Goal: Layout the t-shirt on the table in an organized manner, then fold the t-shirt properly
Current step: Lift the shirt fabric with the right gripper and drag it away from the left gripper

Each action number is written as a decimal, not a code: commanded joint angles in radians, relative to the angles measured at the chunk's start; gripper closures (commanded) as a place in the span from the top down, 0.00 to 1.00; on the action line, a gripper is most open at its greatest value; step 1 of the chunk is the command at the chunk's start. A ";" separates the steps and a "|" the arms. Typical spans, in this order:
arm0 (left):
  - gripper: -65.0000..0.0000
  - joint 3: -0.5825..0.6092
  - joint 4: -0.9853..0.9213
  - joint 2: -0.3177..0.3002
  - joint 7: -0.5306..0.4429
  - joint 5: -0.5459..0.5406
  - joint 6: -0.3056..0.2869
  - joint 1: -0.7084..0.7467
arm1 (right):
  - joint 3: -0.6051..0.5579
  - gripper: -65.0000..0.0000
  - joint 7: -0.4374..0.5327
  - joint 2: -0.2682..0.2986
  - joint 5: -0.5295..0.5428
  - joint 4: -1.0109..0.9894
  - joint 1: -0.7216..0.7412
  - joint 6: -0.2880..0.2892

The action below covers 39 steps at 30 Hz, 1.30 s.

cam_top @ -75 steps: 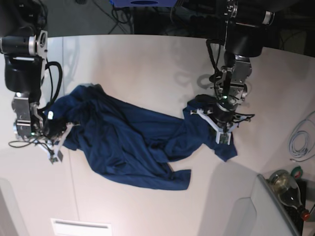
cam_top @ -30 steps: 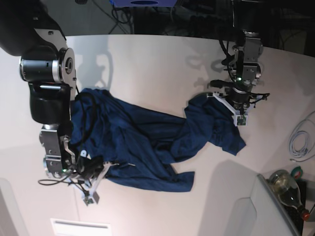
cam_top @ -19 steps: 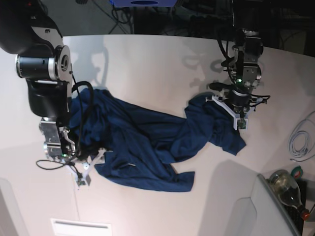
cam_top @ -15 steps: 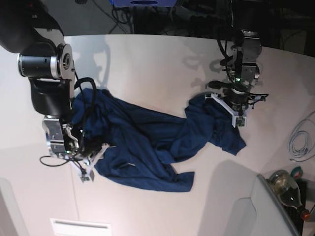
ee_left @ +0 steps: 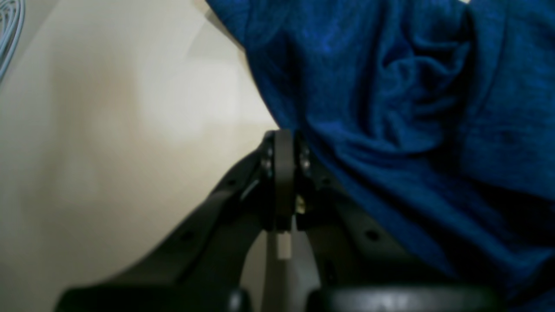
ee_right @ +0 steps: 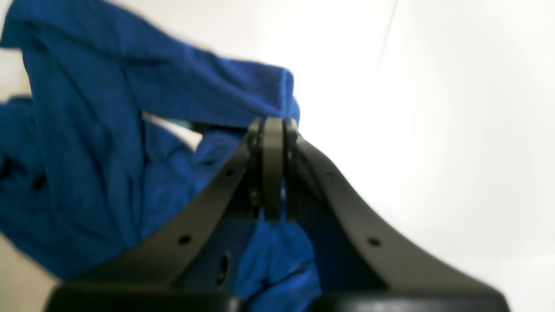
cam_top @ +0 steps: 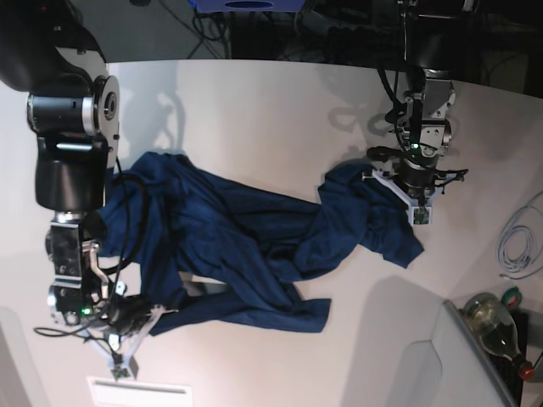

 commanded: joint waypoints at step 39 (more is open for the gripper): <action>0.00 -0.242 0.343 -0.031 0.082 -0.004 -0.007 0.241 | -0.358 0.56 0.186 -0.066 0.005 -0.127 -0.098 -0.002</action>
